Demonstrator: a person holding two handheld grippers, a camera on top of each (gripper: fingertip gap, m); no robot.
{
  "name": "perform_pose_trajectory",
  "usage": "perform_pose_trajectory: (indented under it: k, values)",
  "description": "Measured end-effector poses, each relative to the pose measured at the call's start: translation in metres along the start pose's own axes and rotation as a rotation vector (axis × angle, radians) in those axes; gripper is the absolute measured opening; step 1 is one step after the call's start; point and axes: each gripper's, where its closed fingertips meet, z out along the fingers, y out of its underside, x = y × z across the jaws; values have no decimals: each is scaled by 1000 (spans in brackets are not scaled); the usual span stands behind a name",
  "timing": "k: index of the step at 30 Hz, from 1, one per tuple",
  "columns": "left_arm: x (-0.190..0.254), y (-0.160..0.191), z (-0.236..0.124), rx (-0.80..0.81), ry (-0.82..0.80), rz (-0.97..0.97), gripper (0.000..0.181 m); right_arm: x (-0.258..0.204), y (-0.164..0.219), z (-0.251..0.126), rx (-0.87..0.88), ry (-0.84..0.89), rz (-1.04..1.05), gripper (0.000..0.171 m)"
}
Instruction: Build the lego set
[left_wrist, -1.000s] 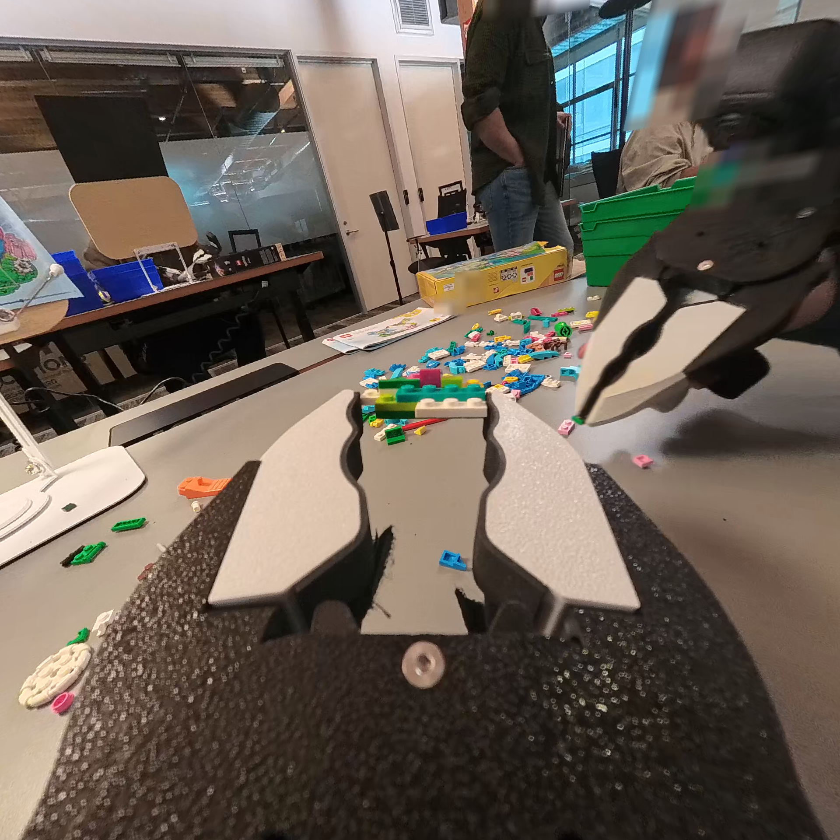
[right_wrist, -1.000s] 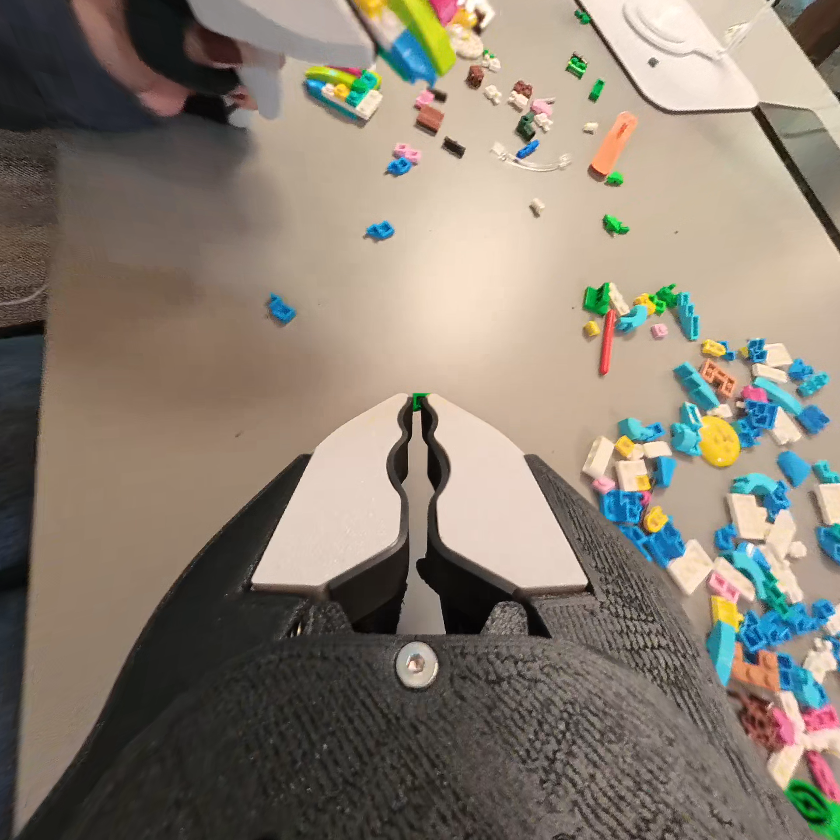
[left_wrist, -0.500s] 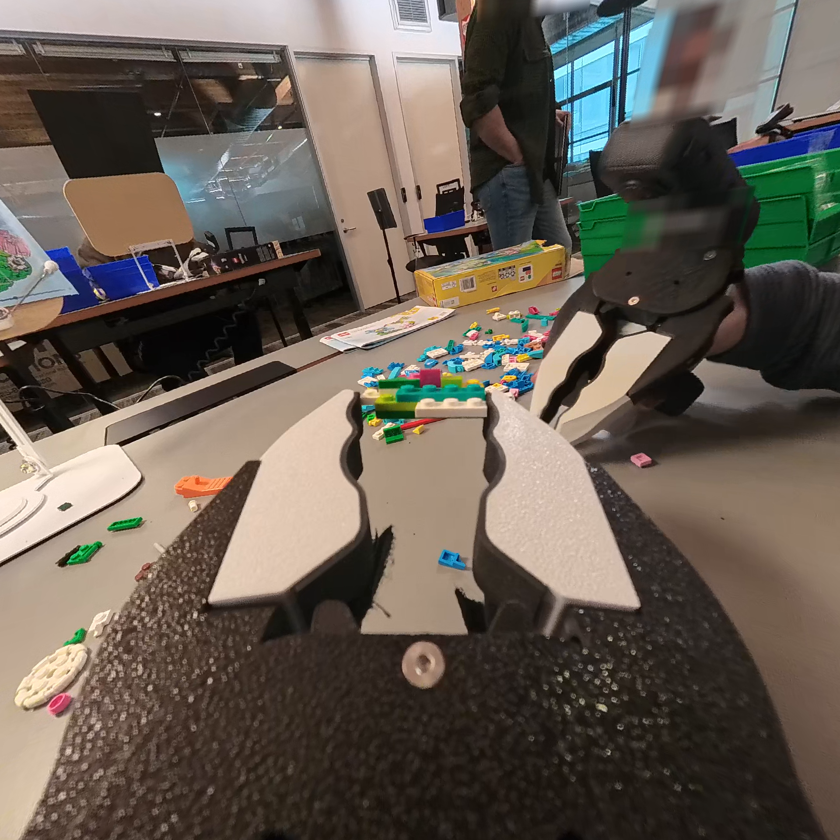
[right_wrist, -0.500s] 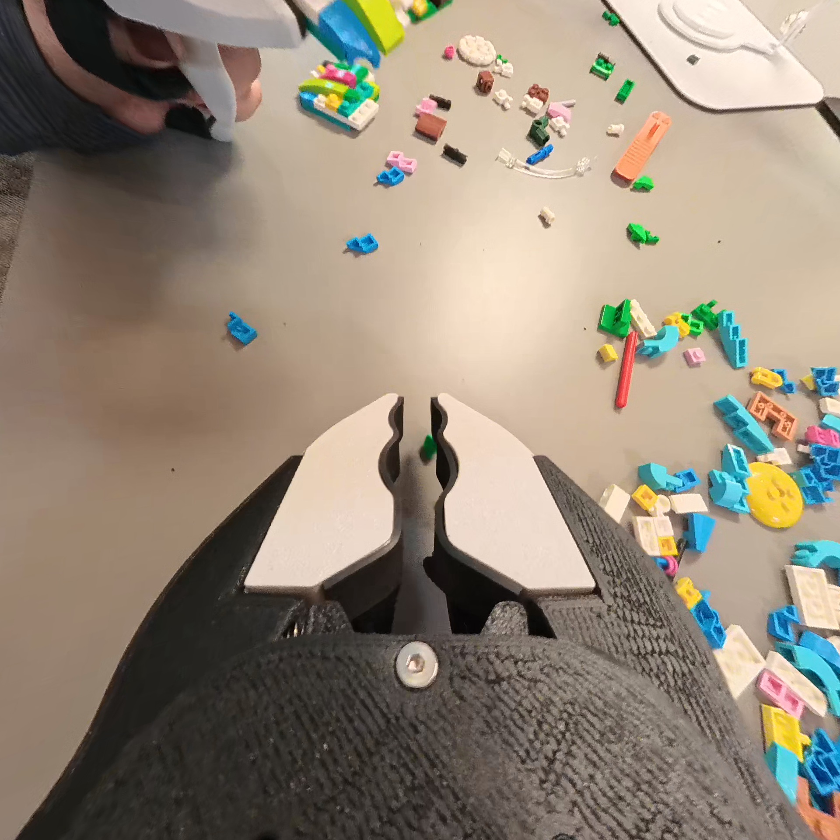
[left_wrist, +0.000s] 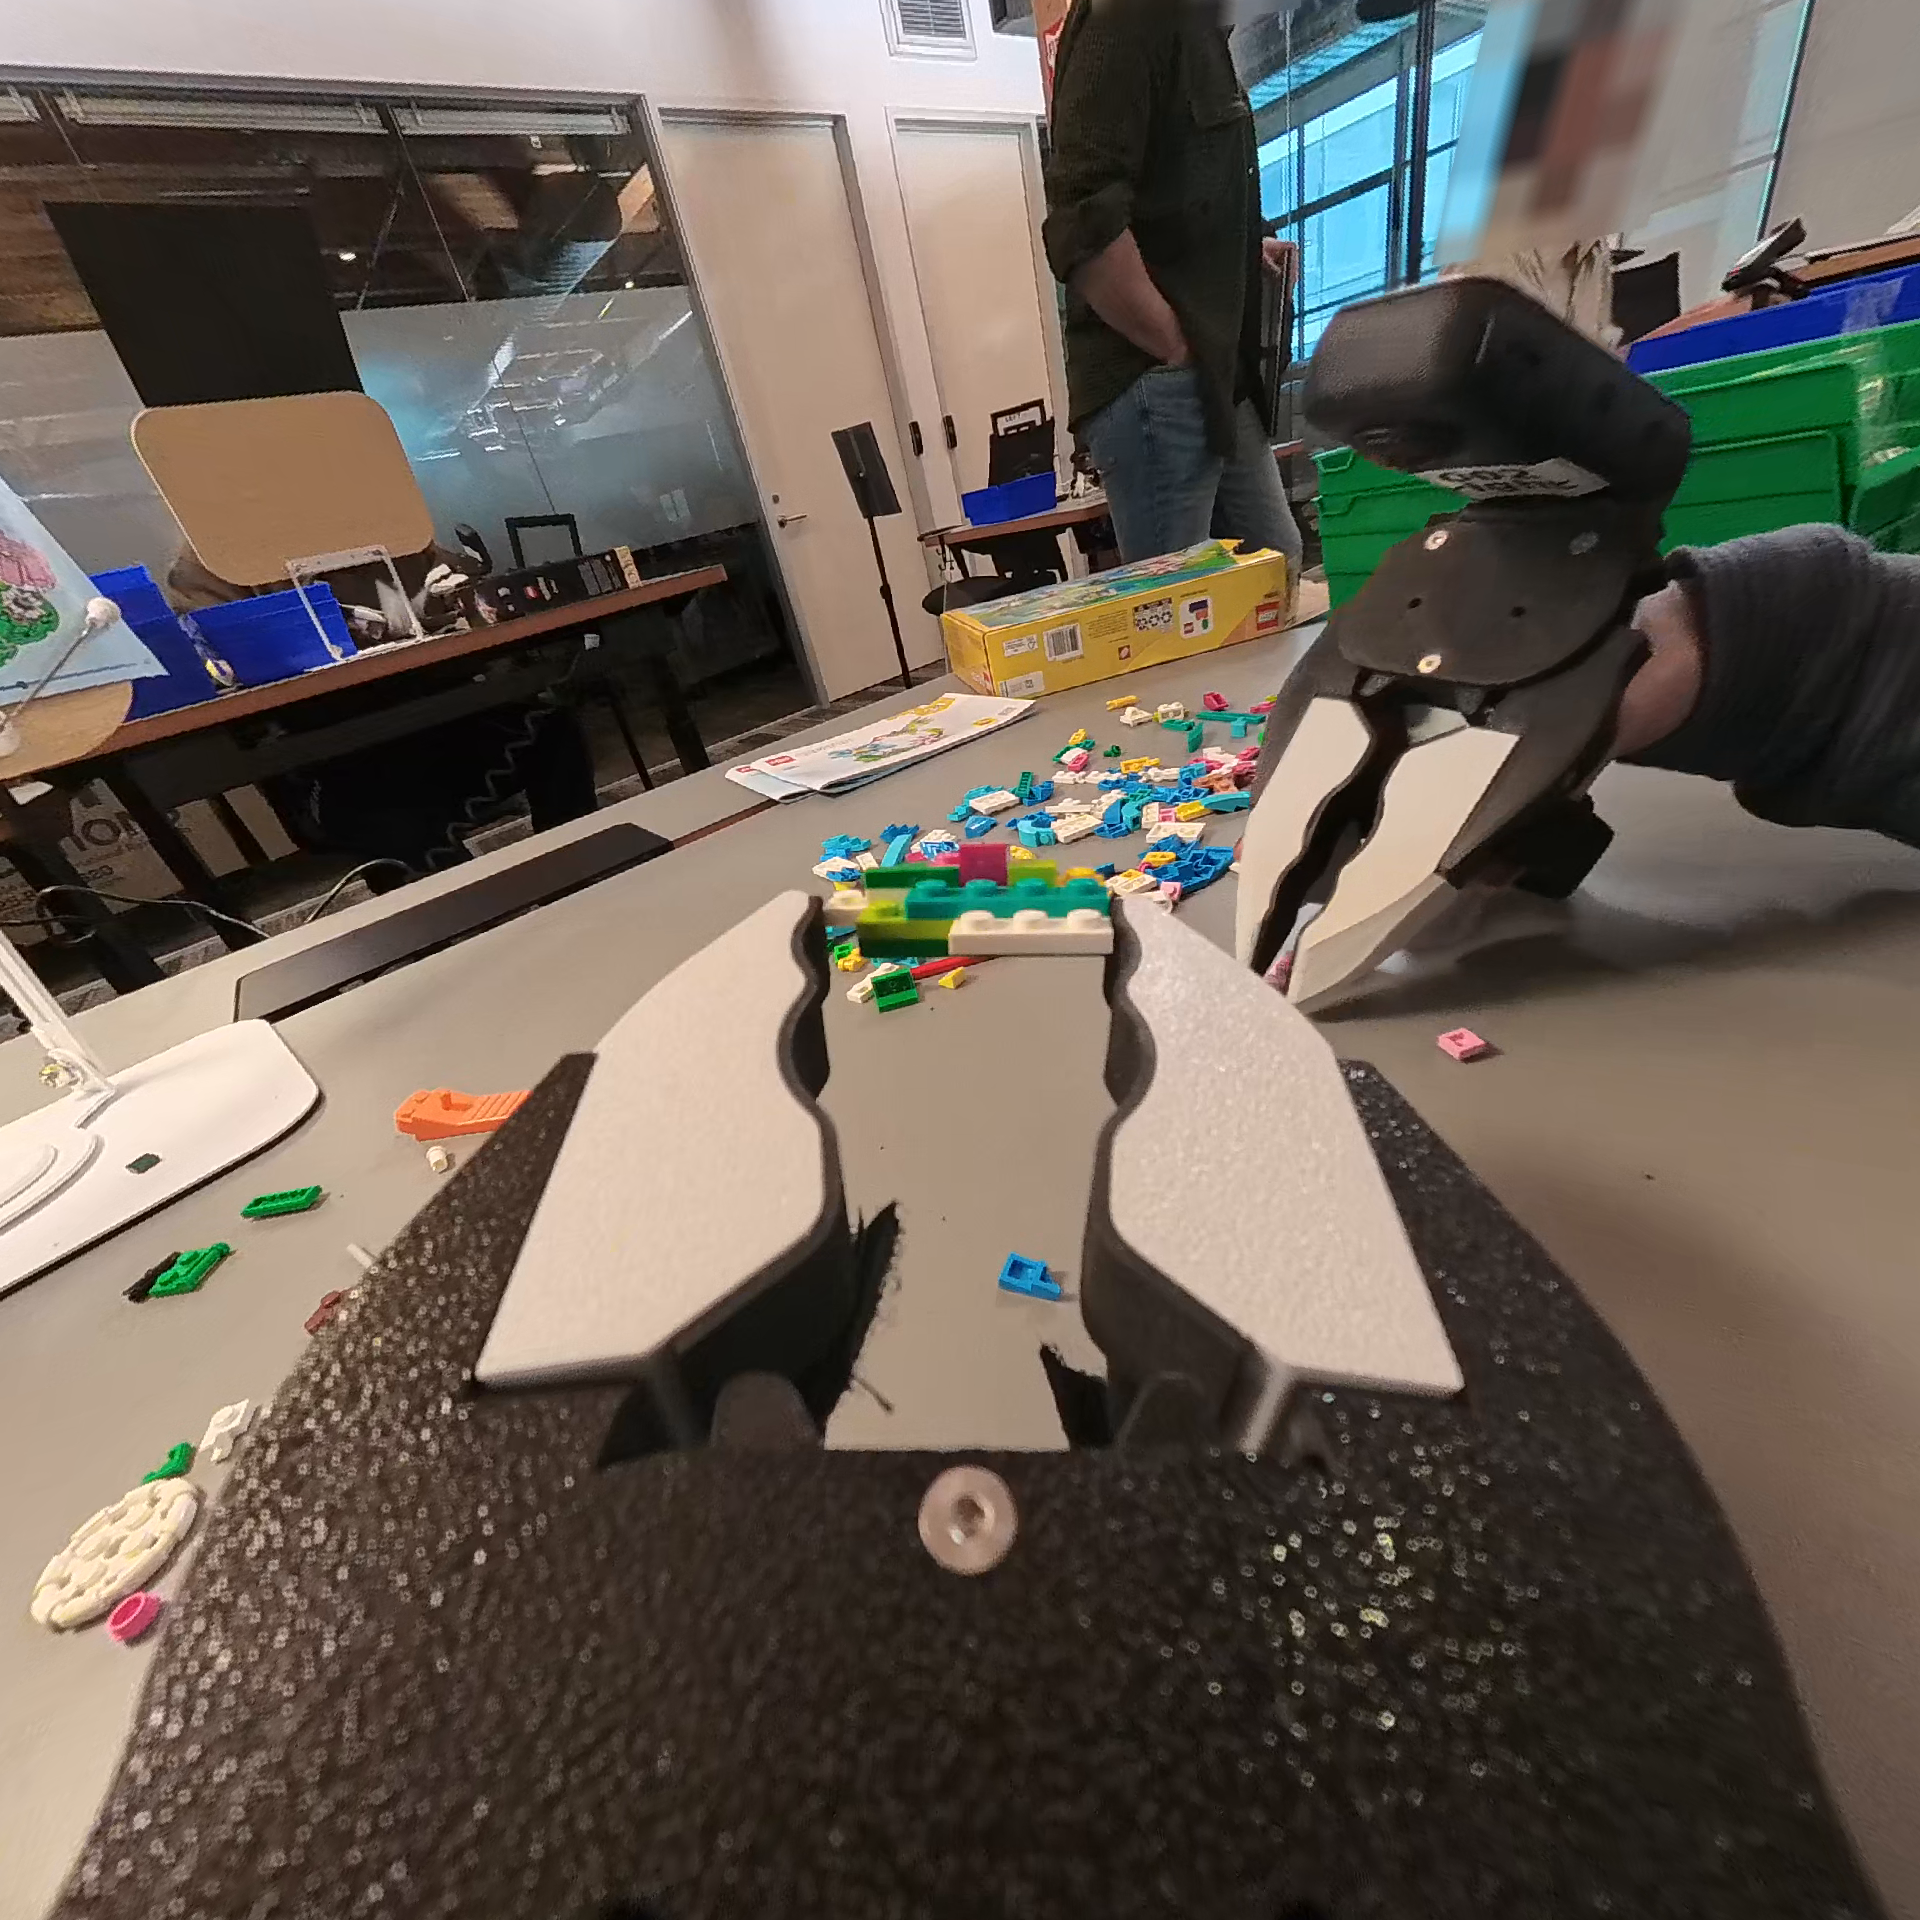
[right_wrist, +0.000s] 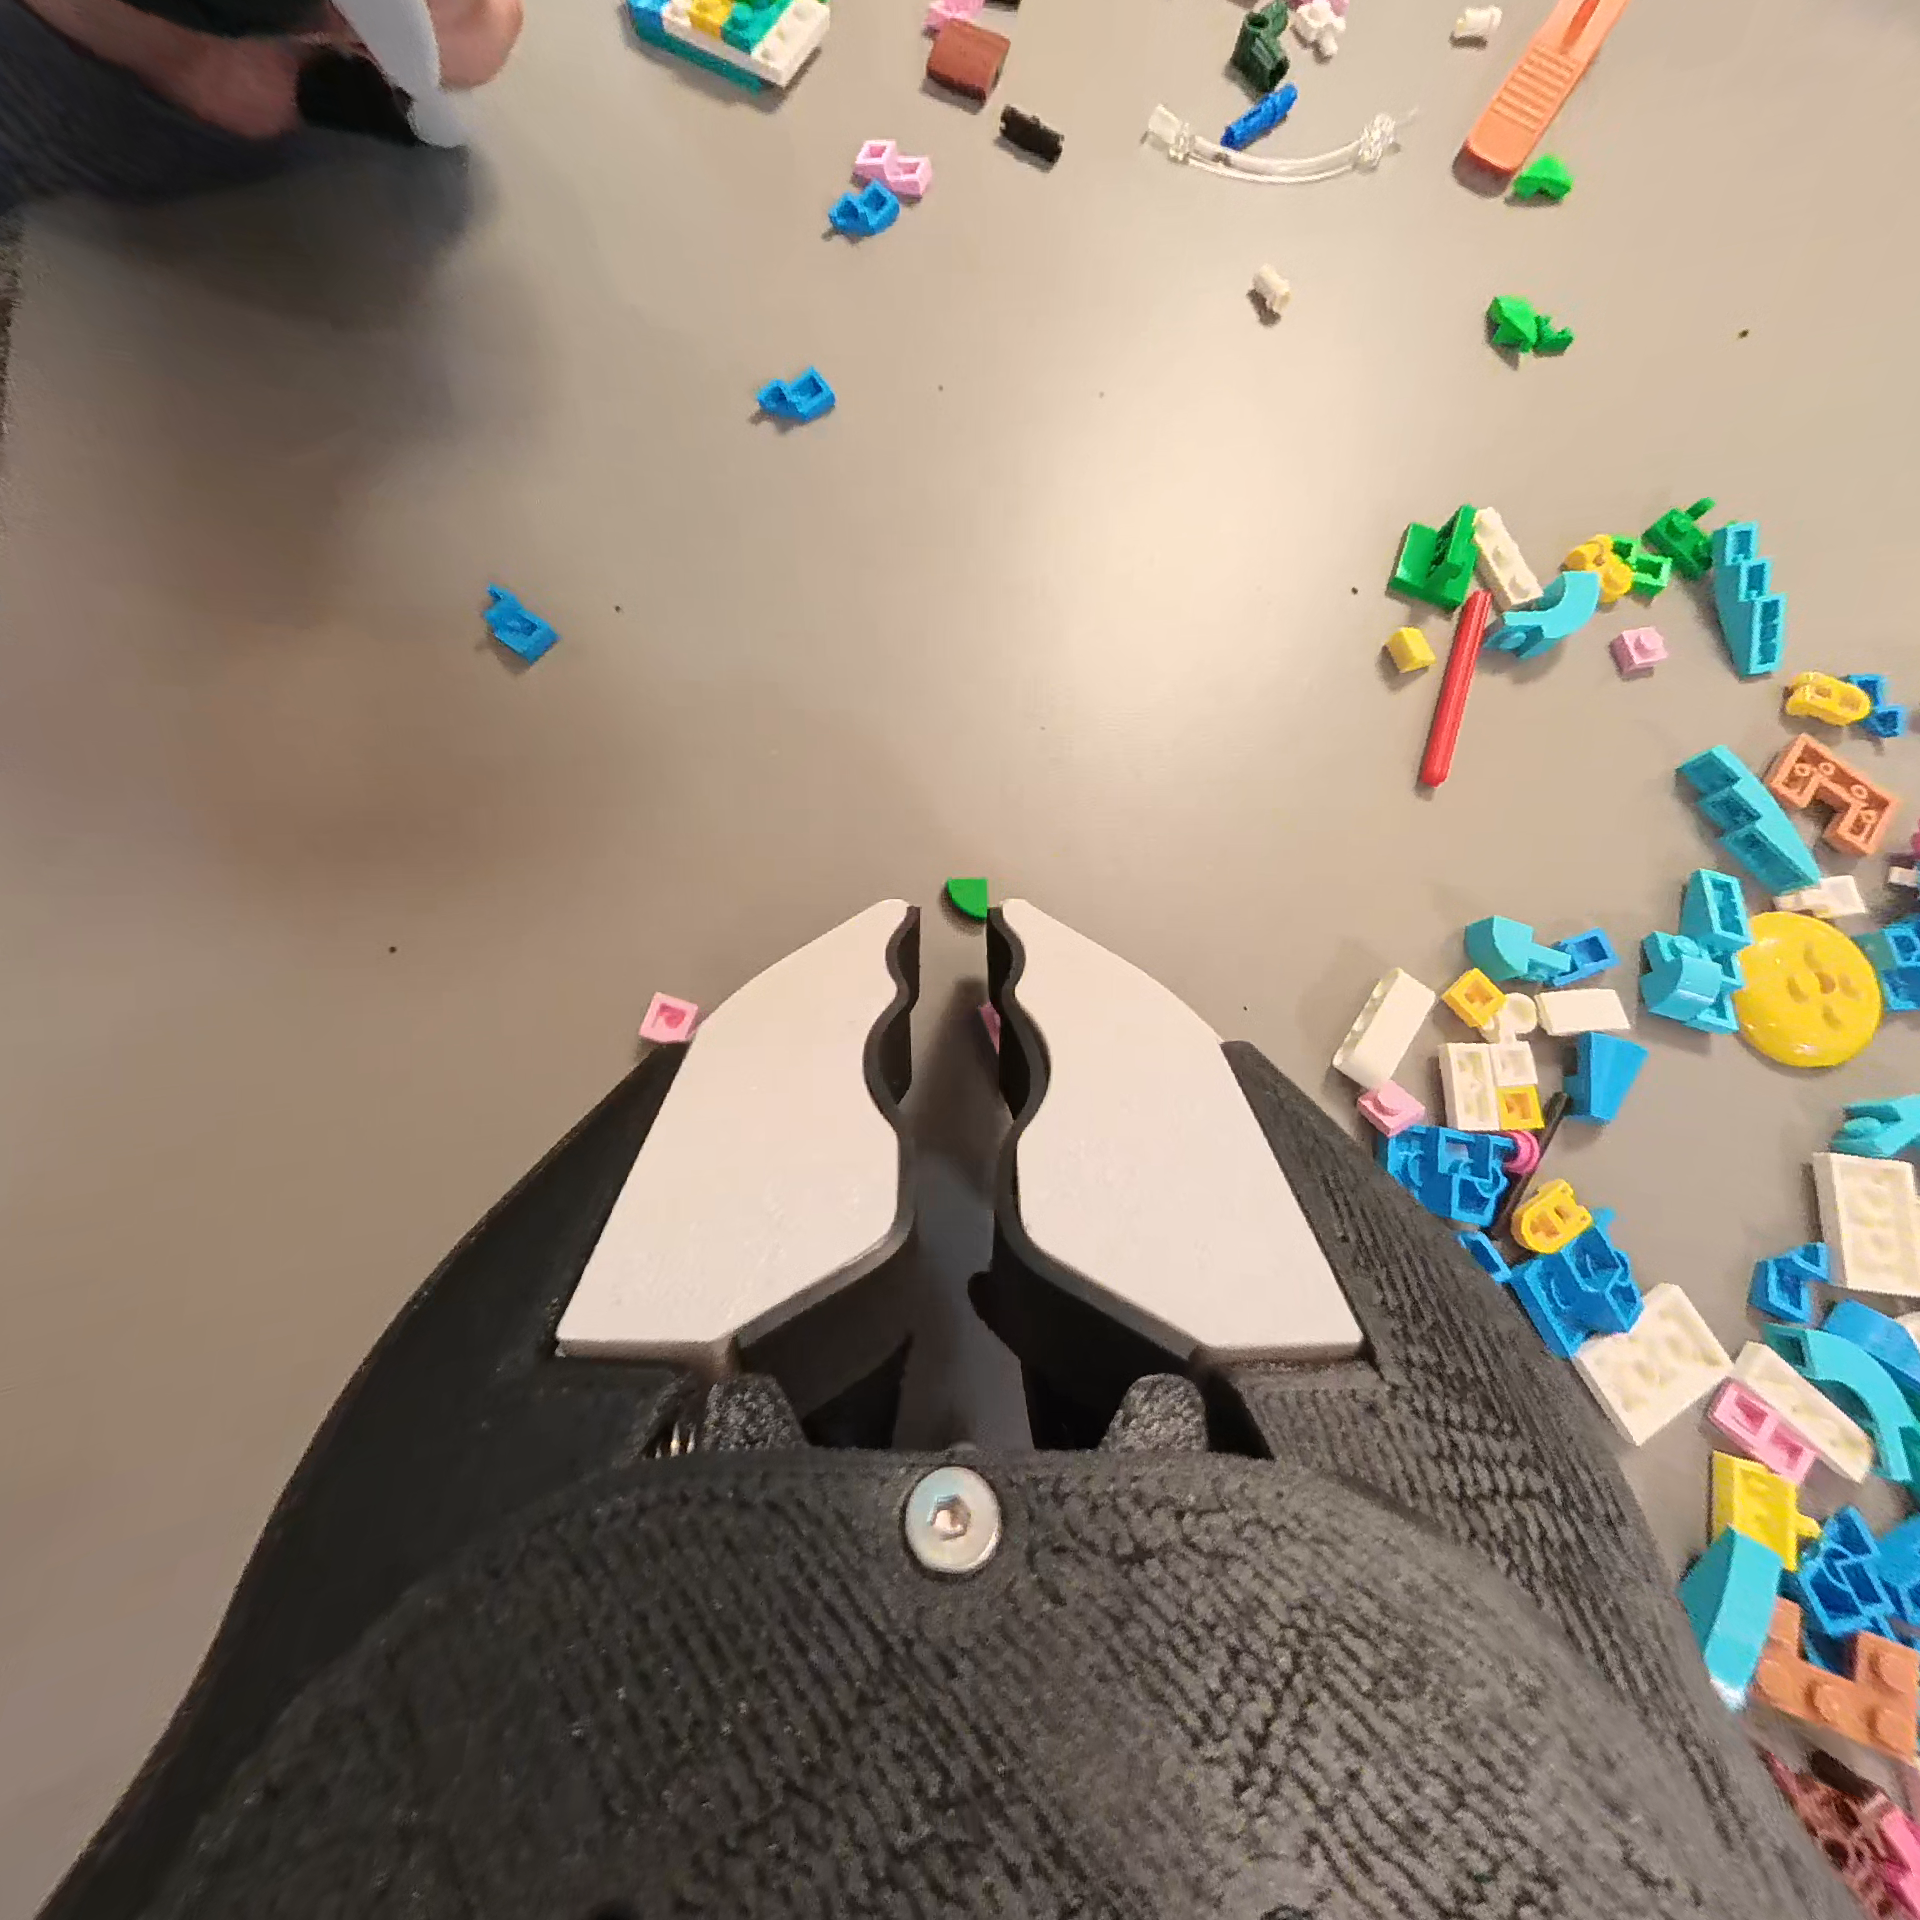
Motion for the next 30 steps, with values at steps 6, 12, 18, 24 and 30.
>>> perform_pose_trajectory:
  k: [6, 12, 18, 24, 30]
  values:
    - [0, 0, 0, 2, 1, -2, 51, 2, 2, 4, -37, -17, -1, 11]
    - [0, 0, 0, 1, 2, -2, 51, -15, -4, 3, -14, -116, 3, 9]
    - [0, 0, 0, 0, 3, -2, 51, -3, 0, 3, -43, -53, 13, 8]
    - [0, 0, 0, 0, 4, -3, 51, -21, -6, 8, -25, -156, -6, 7]
    - [0, 0, 0, 0, 7, -4, 51, -4, -8, 6, -2, -101, -15, 6]
